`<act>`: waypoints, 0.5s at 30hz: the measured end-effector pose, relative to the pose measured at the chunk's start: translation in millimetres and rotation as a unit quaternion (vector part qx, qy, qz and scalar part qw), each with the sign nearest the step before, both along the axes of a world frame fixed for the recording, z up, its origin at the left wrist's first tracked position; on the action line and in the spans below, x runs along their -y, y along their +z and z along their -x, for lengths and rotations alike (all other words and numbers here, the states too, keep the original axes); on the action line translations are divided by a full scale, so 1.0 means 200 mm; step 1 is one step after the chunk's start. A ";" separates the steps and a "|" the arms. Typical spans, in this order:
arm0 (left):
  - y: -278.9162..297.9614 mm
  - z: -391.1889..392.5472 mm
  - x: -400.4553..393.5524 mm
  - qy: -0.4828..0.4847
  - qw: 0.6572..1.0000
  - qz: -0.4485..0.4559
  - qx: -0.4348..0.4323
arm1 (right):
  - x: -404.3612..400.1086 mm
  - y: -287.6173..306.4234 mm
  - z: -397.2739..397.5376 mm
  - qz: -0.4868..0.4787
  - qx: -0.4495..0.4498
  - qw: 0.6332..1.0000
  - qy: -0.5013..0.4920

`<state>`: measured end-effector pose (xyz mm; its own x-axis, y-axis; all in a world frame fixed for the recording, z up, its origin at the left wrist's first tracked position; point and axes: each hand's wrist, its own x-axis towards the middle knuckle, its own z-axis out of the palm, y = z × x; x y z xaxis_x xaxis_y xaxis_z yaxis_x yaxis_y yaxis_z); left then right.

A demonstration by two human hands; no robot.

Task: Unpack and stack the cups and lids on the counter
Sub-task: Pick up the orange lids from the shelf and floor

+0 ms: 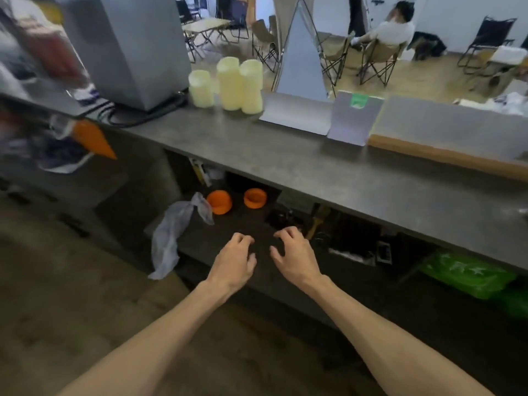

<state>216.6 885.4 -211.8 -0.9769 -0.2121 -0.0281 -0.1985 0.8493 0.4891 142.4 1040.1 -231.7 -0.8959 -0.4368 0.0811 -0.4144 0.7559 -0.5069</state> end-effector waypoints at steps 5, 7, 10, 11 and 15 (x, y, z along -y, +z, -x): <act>-0.08 0.04 0.52 0.020 0.996 0.028 0.079 | 0.45 -0.07 0.07 -0.023 0.083 0.996 -0.030; -0.11 0.15 0.65 0.020 0.994 0.044 0.095 | 0.55 -0.09 0.15 -0.036 0.097 0.994 -0.039; -0.16 0.33 0.78 -0.001 0.990 0.067 0.121 | 0.67 -0.18 0.33 -0.049 0.119 0.990 -0.051; -0.18 0.39 0.81 -0.018 0.988 0.080 0.130 | 0.71 -0.21 0.40 -0.057 0.126 0.989 -0.051; -0.31 0.66 0.92 -0.072 0.983 0.109 0.132 | 0.86 -0.39 0.67 -0.080 0.123 0.987 -0.070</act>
<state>84.7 702.1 -274.7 -0.9620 -0.1011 -0.2537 -0.1641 0.9565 0.2411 9.1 868.7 -310.4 -0.9320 -0.2974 -0.2070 -0.1796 0.8753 -0.4491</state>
